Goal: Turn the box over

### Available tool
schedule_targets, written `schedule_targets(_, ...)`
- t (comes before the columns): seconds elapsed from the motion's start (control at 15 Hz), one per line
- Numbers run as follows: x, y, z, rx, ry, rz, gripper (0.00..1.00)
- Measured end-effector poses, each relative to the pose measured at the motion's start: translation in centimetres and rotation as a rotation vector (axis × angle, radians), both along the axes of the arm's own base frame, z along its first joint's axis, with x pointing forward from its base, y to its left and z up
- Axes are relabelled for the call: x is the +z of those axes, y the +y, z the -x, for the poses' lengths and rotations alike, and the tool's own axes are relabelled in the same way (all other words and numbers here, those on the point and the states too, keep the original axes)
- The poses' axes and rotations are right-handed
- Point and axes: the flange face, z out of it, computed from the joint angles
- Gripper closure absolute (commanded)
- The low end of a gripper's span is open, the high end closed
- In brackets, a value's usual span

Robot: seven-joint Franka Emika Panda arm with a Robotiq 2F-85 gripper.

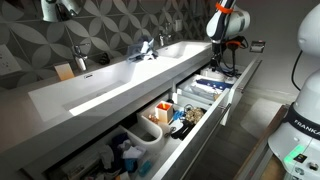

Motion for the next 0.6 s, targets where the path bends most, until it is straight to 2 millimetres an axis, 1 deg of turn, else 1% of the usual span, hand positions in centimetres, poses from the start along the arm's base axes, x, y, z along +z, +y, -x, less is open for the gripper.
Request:
schedule_targets(0.07, 1.7, -0.3, 0.2, -0.016, -0.004, -0.011, 0.01)
schedule_targets(0.2, 5.0, -0.7, 0.6, -0.034, -0.015, -0.028, 0.00)
schedule_targets(0.4, 8.8, -1.0, 1.5, -0.033, -0.018, -0.034, 0.00)
schedule_targets(0.47, 9.4, -1.0, 1.6, -0.034, -0.025, -0.031, 0.00)
schedule_targets(0.6, 9.3, -0.9, 1.6, -0.033, -0.022, -0.031, 0.00)
